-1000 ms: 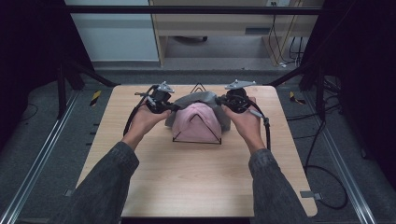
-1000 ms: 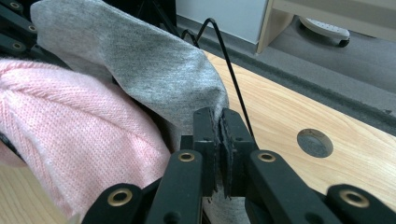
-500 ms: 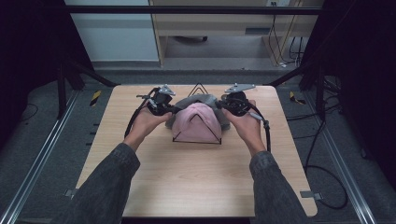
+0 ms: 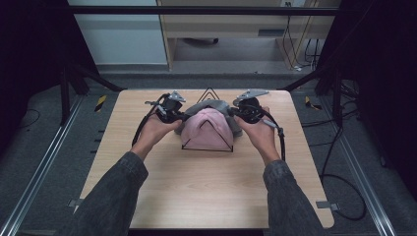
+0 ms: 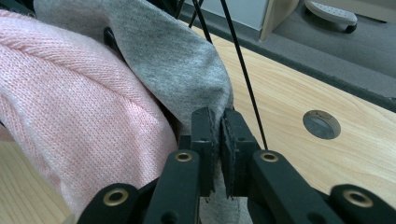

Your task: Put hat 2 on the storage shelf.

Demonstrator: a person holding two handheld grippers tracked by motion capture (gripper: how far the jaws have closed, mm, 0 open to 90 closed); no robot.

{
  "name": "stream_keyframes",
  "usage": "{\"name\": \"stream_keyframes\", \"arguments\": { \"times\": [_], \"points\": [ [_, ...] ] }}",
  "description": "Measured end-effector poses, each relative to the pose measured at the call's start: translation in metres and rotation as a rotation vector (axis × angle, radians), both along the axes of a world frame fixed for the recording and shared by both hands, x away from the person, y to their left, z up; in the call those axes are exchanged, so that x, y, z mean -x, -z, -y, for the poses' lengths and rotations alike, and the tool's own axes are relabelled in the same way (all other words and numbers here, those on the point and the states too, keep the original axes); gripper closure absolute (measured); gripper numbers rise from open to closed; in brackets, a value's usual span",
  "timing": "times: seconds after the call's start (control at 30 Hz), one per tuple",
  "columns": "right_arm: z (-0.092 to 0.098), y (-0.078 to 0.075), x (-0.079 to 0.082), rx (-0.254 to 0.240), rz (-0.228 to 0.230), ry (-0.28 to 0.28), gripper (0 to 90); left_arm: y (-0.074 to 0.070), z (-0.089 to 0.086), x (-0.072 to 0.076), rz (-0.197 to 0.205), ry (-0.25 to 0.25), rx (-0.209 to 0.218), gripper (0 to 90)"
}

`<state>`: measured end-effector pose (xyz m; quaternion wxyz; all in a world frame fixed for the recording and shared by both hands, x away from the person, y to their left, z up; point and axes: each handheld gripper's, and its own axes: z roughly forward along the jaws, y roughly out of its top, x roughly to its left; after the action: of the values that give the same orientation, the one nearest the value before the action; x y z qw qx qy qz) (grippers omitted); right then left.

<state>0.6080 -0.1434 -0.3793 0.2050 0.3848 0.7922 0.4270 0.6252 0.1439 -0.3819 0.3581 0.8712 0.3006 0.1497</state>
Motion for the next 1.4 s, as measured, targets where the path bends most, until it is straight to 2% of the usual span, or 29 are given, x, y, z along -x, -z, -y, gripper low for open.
{"name": "stream_keyframes", "arguments": {
  "times": [0.07,0.33,0.63,0.77,0.83,0.93,1.03,1.17,1.4],
  "points": [
    [0.000,0.000,0.001,0.010,0.005,0.012,81.4,0.001,0.000,0.001,0.005,-0.009,0.013,80.5],
    [0.000,-0.001,0.002,0.021,0.010,0.026,73.5,0.000,-0.002,0.002,0.020,-0.017,0.013,75.8],
    [-0.001,-0.005,0.007,0.012,0.010,0.021,69.0,-0.004,-0.005,0.007,0.041,-0.036,0.011,67.9],
    [0.002,-0.010,0.016,0.017,0.019,0.014,66.1,-0.011,-0.010,0.014,0.053,-0.054,-0.010,61.7],
    [0.003,-0.011,0.018,0.014,0.021,0.016,65.3,-0.013,-0.011,0.016,0.058,-0.062,-0.007,60.2],
    [0.005,-0.016,0.025,0.006,0.027,0.019,62.7,-0.021,-0.013,0.024,0.080,-0.072,0.000,53.0],
    [0.005,-0.022,0.031,0.002,0.032,0.016,60.0,-0.028,-0.013,0.031,0.090,-0.073,-0.005,44.1],
    [0.005,-0.026,0.035,0.001,0.031,0.011,57.2,-0.033,-0.012,0.037,0.103,-0.064,-0.017,40.4],
    [0.005,-0.035,0.046,-0.010,0.044,0.009,48.9,-0.045,-0.007,0.050,0.125,-0.058,-0.006,30.5]
  ]
}}
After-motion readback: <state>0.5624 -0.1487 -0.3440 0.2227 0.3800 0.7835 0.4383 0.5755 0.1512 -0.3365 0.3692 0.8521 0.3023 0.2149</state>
